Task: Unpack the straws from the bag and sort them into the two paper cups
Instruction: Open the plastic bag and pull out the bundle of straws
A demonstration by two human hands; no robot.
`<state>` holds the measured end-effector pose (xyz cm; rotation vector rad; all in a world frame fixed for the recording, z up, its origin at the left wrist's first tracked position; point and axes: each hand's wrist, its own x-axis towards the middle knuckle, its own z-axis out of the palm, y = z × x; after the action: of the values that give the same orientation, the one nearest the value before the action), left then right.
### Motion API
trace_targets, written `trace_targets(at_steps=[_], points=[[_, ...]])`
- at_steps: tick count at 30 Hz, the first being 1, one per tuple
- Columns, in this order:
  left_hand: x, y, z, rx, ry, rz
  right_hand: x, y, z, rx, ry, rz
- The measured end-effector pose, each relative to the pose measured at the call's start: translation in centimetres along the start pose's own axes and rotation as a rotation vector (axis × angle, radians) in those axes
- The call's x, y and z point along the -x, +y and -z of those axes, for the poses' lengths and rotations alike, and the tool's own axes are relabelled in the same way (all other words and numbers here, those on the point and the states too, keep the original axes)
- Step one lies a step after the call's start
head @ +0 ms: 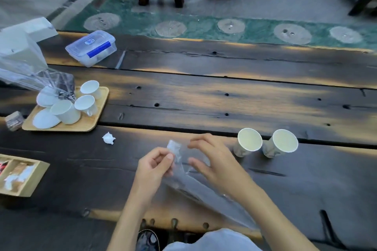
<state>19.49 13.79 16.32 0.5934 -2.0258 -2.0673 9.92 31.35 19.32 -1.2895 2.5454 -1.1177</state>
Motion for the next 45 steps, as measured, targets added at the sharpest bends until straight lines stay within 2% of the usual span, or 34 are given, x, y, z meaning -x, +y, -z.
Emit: trace_targets(at_steps=[4, 7, 14, 18, 20, 22, 25, 29, 32, 34, 36, 38, 42, 45], points=[[1.4, 0.8, -1.4, -0.014, -0.078, -0.034, -0.3, -0.8, -1.5, -0.128, -0.082, -0.091], [2.0, 1.1, -1.6, -0.022, -0.084, -0.050, 0.0, -0.9, -1.5, -0.287, -0.034, -0.226], [2.5, 0.8, -0.4, -0.115, -0.091, -0.040, 0.0, -0.2, -0.3, -0.344, 0.115, -0.325], [2.3, 1.7, -0.7, -0.139, -0.125, -0.039, -0.2, -1.3, 0.2, -0.314, -0.063, -0.223], [1.9, 2.6, -1.5, -0.190, -0.137, -0.098, -0.3, -1.6, 0.3, -0.300, -0.113, -0.198], [1.6, 3.3, -2.0, -0.214, -0.087, -0.166, 0.0, -1.0, 1.1, -0.305, -0.135, -0.250], [1.1, 3.4, -1.6, -0.130, 0.034, -0.160, 2.2, 1.6, 3.3, -0.342, -0.229, -0.375], [0.8, 2.9, -0.9, -0.114, 0.100, -0.117, 5.3, 4.7, 6.4, -0.310, -0.164, -0.555], [0.7, 2.5, -1.4, -0.127, 0.103, -0.088, 6.0, 5.7, 7.2, -0.256, -0.192, -0.572], [0.4, 2.3, -1.3, -0.091, 0.157, -0.063, 6.5, 6.1, 7.7, -0.140, -0.231, -0.547], [0.1, 2.2, -0.8, -0.075, 0.190, -0.055, 7.3, 6.3, 8.5, -0.147, -0.230, -0.581], [0.0, 2.4, -0.5, -0.082, 0.173, -0.058, 7.6, 6.5, 9.4, -0.157, -0.233, -0.593], [-0.2, 3.3, -1.2, -0.113, 0.072, -0.104, 6.2, 4.6, 9.9, 0.012, -0.422, -0.547], [-0.6, 3.7, -1.6, -0.123, -0.012, -0.134, 2.9, 1.6, 8.2, -0.016, -0.381, -0.468]])
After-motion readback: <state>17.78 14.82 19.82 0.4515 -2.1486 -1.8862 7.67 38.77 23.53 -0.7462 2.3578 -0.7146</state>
